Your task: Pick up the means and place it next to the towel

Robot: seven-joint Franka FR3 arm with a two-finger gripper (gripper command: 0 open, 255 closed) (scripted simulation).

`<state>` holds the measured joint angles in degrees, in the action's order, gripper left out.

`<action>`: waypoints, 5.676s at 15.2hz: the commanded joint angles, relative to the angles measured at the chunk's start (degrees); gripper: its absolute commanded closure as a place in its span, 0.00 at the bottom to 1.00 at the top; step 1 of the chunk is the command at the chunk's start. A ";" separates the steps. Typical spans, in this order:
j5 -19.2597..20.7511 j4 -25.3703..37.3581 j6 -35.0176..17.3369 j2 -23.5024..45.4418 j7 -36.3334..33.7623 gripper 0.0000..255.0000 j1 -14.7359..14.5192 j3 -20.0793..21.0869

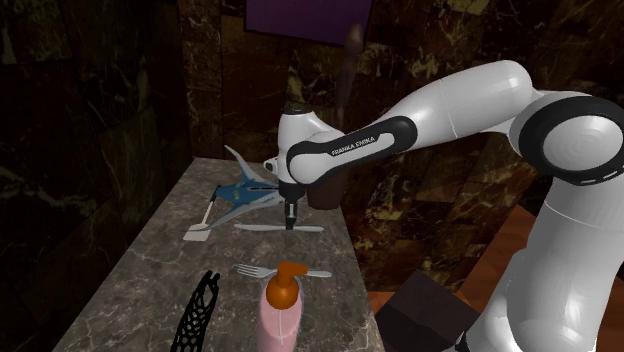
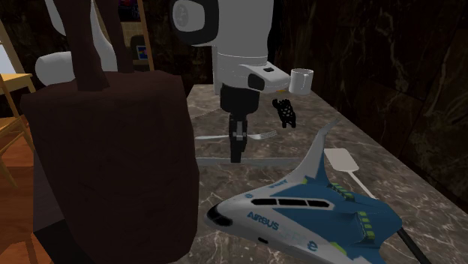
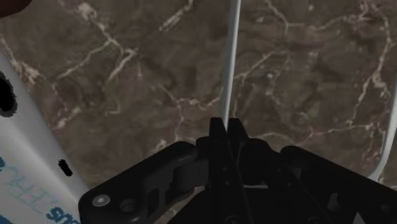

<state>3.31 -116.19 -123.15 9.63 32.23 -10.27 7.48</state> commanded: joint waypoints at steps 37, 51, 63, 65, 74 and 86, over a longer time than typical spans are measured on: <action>-1.28 22.60 28.34 -5.80 1.37 1.00 0.02 0.23; -0.89 37.16 40.13 -3.00 1.40 1.00 -0.27 0.39; -3.95 21.75 38.10 -16.39 -10.29 1.00 -6.03 6.15; -4.65 19.97 37.99 -18.11 -12.60 1.00 -7.10 7.42; -7.95 15.51 38.03 -23.13 -23.75 1.00 -11.92 14.02; -10.58 17.96 38.25 -21.97 -41.10 1.00 -17.99 25.22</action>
<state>-7.26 -98.97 -84.82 -13.08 -6.82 -27.67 31.38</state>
